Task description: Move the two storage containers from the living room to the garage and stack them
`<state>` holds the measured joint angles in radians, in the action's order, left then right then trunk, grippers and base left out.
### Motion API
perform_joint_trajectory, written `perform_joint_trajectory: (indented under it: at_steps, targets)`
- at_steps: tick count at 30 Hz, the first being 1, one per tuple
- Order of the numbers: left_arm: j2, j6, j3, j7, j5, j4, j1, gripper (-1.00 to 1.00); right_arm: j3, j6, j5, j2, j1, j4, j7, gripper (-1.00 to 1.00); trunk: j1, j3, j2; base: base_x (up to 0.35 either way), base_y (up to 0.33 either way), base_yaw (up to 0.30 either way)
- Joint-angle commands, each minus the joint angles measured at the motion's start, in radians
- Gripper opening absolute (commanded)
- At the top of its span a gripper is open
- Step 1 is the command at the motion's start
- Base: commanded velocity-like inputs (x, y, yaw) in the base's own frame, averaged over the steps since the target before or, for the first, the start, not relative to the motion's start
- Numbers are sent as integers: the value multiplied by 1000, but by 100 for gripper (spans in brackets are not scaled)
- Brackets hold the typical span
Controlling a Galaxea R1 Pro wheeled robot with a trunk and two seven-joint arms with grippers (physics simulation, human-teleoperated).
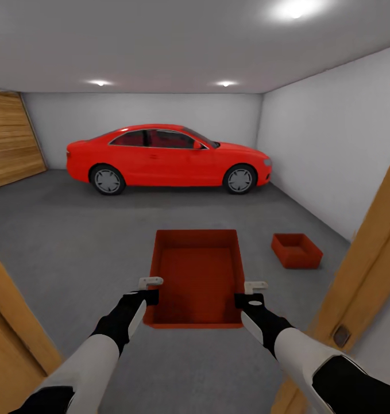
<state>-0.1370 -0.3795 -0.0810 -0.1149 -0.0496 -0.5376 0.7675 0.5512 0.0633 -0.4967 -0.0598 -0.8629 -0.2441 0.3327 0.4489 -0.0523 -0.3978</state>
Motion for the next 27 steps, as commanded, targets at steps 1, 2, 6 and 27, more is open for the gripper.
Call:
perform_joint_trajectory:
  at_steps: [1,2,6,27]
  targets:
    - [-22,-6,-11,-3,-9,-2,1,-100,4,6,6,0,-1,0,8,-100,1,-2,-2,320,0,0]
    - [-22,-6,-11,-3,-9,-2,1,-100,4,6,7,0,-1,0,8,-100,1,-2,-2,320,0,0]
    - [-21,-6,-11,-3,-9,-2,1,-100,4,6,6,0,-1,0,8,-100,1,-2,-2,320,0,0]
    - [-21,-6,-11,-3,-9,-2,1,-100,4,6,6,0,-1,0,8,-100,1,-2,-2,320,0,0]
